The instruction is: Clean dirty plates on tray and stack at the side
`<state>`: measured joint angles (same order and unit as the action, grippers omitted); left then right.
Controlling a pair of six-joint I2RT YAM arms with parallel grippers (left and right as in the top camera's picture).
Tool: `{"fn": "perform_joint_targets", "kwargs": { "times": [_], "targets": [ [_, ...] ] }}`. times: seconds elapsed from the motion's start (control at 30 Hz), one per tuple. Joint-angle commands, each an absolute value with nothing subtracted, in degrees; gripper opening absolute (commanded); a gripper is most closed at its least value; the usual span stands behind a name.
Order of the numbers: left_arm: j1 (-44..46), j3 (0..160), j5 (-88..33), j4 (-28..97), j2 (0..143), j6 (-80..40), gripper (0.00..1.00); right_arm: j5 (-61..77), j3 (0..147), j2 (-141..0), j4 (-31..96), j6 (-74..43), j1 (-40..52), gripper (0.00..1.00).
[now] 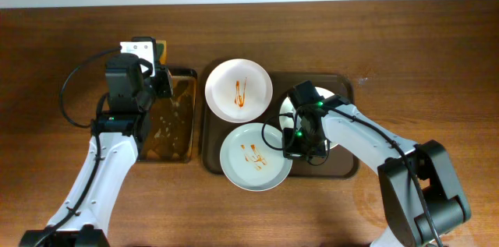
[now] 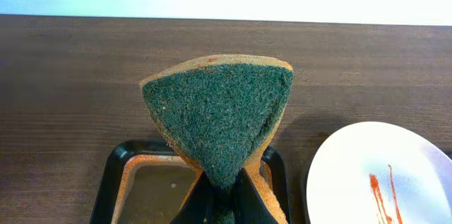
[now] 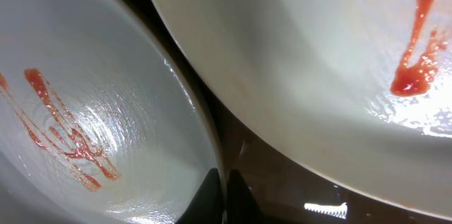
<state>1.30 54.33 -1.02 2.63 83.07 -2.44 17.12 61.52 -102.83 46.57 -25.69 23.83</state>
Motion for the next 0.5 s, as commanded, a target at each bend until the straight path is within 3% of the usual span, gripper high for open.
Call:
{"fn": "perform_joint_targets", "kwargs": {
  "times": [0.0,0.23,0.37,0.47],
  "targets": [
    [1.1,55.2,-1.1,6.8,82.0,-3.3,0.0,15.8,62.3,-103.2,46.4,-26.0,24.0,0.04],
    [1.2,55.2,-8.7,28.4,88.8,-8.4,0.0,15.8,62.3,-103.2,46.5,-26.0,24.0,0.04],
    [1.2,55.2,-18.4,29.9,92.4,-8.4,0.0,15.8,62.3,-103.1,46.7,-26.0,24.0,0.04],
    [1.2,55.2,-18.9,29.5,92.5,-8.3,0.0,15.8,62.3,-103.1,46.7,-26.0,24.0,0.04]
  ]
}}
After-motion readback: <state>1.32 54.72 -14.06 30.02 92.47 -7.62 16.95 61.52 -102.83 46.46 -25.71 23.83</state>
